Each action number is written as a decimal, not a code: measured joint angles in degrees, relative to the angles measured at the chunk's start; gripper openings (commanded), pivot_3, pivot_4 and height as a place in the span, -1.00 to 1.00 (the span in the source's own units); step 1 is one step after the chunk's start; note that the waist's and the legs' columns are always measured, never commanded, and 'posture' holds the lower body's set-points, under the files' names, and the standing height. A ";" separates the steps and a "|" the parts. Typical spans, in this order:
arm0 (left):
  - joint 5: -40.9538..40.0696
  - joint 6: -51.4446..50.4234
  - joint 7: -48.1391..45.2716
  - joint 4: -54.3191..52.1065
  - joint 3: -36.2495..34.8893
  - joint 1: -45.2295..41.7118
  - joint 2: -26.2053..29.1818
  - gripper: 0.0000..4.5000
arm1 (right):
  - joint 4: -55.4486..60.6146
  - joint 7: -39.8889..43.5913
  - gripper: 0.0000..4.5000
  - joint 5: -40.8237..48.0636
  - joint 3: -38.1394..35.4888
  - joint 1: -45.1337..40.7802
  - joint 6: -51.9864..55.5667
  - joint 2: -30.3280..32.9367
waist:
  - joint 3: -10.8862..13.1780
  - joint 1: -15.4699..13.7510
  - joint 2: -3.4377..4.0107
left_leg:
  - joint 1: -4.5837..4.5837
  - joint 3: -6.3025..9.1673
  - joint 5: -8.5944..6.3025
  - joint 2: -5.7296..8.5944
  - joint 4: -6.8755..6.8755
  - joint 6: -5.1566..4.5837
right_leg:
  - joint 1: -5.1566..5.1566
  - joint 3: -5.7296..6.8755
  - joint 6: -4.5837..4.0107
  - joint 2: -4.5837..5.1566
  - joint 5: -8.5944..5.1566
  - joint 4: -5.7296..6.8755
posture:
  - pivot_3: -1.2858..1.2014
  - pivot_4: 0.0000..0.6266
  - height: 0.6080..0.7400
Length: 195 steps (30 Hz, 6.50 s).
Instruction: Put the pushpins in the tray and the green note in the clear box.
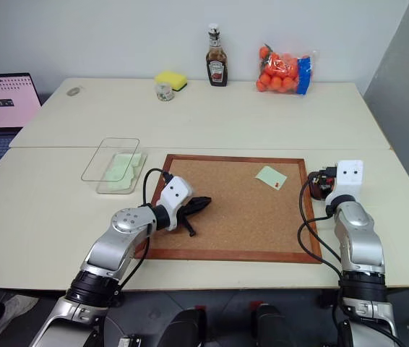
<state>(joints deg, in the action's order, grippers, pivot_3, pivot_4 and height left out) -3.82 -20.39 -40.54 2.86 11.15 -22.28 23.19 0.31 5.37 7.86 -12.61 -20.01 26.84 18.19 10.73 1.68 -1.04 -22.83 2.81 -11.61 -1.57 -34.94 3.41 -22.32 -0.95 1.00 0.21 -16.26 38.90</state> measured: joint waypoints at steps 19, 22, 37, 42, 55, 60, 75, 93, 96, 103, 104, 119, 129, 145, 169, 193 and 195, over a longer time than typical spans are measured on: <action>0.03 0.87 -0.19 1.04 0.16 -0.48 -0.13 -1.00 | 10.01 5.57 0.08 3.29 13.82 4.30 1.38 -9.53 | 0.00 -0.10 0.00 | 0.00 0.04 0.00 0.01 -0.02 0.00 | 0.01 0.03 0.02 0.01 0.00 0.00 | 0.03 -0.52 1.00; 0.03 0.90 -0.22 1.02 0.17 -0.46 -0.05 -1.00 | 6.66 5.09 0.08 2.10 13.76 2.92 -1.66 -9.88 | 0.00 -0.09 0.00 | 0.01 0.05 0.00 -0.01 -0.02 0.00 | 0.01 0.05 0.01 0.00 0.00 0.00 | 0.03 -0.52 1.00; 0.02 0.97 -0.10 0.87 0.12 -0.32 0.05 -1.00 | -1.65 3.94 0.08 -0.30 12.60 1.99 -8.22 -9.90 | 0.00 -0.05 0.00 | 0.01 0.04 0.00 -0.01 -0.02 0.00 | 0.01 0.03 0.01 0.00 0.00 0.00 | 0.03 -0.52 1.00; 0.02 1.06 -0.12 0.88 0.11 -0.30 0.10 -1.00 | -3.38 2.86 -0.22 -0.09 11.17 1.41 -8.89 -10.39 | 0.00 -0.04 0.00 | 0.01 0.04 0.00 -0.01 -0.01 0.00 | 0.01 0.03 0.01 0.00 0.00 0.00 | 0.03 -0.52 1.00; 0.02 1.09 -0.06 0.89 0.05 -0.30 0.09 -1.00 | -4.36 3.26 -0.97 0.13 11.20 1.25 -8.87 -10.84 | 0.00 -0.04 0.00 | 0.01 0.04 0.00 -0.01 -0.01 0.00 | 0.01 0.03 0.01 0.00 0.00 0.00 | 0.03 -0.52 1.00; 0.02 1.09 -0.01 0.77 -0.10 -0.18 0.09 -1.00 | -4.36 3.28 -0.97 0.37 11.13 1.24 -8.86 -10.90 | 0.00 -0.03 0.00 | 0.01 0.04 0.00 -0.01 -0.01 0.00 | 0.01 0.02 0.01 0.00 0.00 0.00 | 0.03 -0.52 1.00; 0.09 1.00 0.09 0.08 -0.15 0.48 0.07 -1.00 | 4.39 4.59 -0.97 5.01 7.57 -0.34 -9.07 -11.24 | 0.00 0.05 0.00 | 0.00 0.04 0.00 -0.03 0.00 0.00 | -0.02 0.03 0.01 -0.01 0.00 0.00 | 0.03 -0.52 1.00; -0.47 0.44 -0.08 0.07 -0.81 0.45 -0.32 -1.00 | 9.08 5.82 -0.97 4.99 8.25 1.60 -7.20 -9.90 | 0.00 0.01 0.00 | -0.02 0.03 0.00 -0.02 0.00 0.00 | -0.02 0.02 0.01 -0.01 0.00 0.00 | 0.03 -0.52 1.00; -0.69 0.46 -0.03 0.09 -1.33 0.51 -0.67 -0.79 | 10.91 5.87 -1.00 5.05 8.15 2.70 -6.13 -9.29 | 0.00 -0.02 0.00 | -0.03 0.03 0.00 -0.02 0.00 0.00 | -0.02 0.02 0.01 0.00 0.00 -0.01 | 0.03 -0.52 1.00; -1.19 1.04 0.44 0.66 -2.55 0.35 -0.88 -0.23 | 14.00 5.96 -1.00 6.34 7.02 4.40 -3.77 -7.57 | 0.02 0.00 -0.01 | -0.06 0.04 0.00 -0.02 0.00 0.00 | -0.06 0.03 0.01 -0.01 0.00 -0.01 | 0.03 -0.52 1.00; -1.20 1.22 0.45 0.65 -2.55 0.35 -0.83 -0.14 | 14.61 5.95 -1.00 6.50 6.98 4.93 -3.57 -7.35 | 0.02 0.00 -0.01 | -0.08 0.04 0.00 -0.02 0.00 0.00 | -0.07 0.03 0.01 -0.01 0.00 -0.01 | 0.03 -0.52 1.00; -4.25 4.71 -6.31 -7.05 -1.78 -5.40 -0.74 0.38 | 17.48 1.92 -1.00 7.89 -1.71 9.31 6.11 -1.47 | 0.06 0.08 -0.06 | -0.10 0.00 0.00 -0.01 0.00 0.00 | -0.10 0.01 0.01 -0.02 0.00 -0.02 | 0.03 -0.52 1.00; -7.78 4.99 -10.35 -7.45 -1.31 -5.94 -0.96 0.38 | 8.19 0.45 -1.00 7.95 -4.00 4.83 7.97 -0.69 | 0.07 0.17 -0.06 | -0.11 -0.06 0.00 -0.02 0.01 0.00 | -0.12 -0.01 0.00 -0.06 0.00 -0.03 | 0.03 -0.52 1.00; -8.45 4.95 -11.20 -7.81 -1.29 -5.83 -0.71 0.38 | 1.30 0.86 -1.00 7.25 -4.01 0.14 6.06 -0.29 | 0.07 0.15 -0.06 | -0.11 -0.04 0.00 -0.02 0.00 0.00 | -0.12 -0.03 0.00 -0.06 0.00 -0.02 | 0.03 -0.52 1.00; -5.21 7.23 -9.06 -5.35 -0.18 -6.49 -0.72 0.38 | 5.42 2.70 0.84 7.14 -3.93 0.74 6.90 0.25 | 0.07 0.10 -0.06 | -0.11 -0.03 0.00 -0.02 0.01 0.00 | -0.12 -0.02 0.00 -0.06 0.00 -0.02 | 0.03 -0.52 1.00; 15.31 37.94 -4.44 47.27 10.43 -34.85 -10.74 0.38 | 35.96 15.42 0.84 18.10 5.50 13.75 22.79 8.53 | 0.21 0.05 -0.32 | -0.26 -0.08 -0.02 0.05 -0.02 -0.02 | -0.18 0.15 0.07 -0.07 0.02 -0.19 | 0.03 -0.52 1.00; 16.63 39.75 -3.56 51.40 10.92 -36.67 -12.19 0.38 | 36.10 15.04 0.84 18.12 5.73 13.76 23.09 8.40 | 0.21 0.06 -0.32 | -0.31 -0.09 -0.02 0.05 -0.01 -0.03 | -0.24 0.15 0.08 -0.07 0.01 -0.22 | 0.03 -0.52 1.00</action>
<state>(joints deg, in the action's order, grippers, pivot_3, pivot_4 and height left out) 12.81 19.37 -44.10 54.25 22.07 -58.95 10.99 36.41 20.41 25.98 -6.88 -6.25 49.93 26.58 10.95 1.74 -1.35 -23.14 2.73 -11.63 -1.51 -34.96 3.37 -22.56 -0.80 1.08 0.14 -16.24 38.67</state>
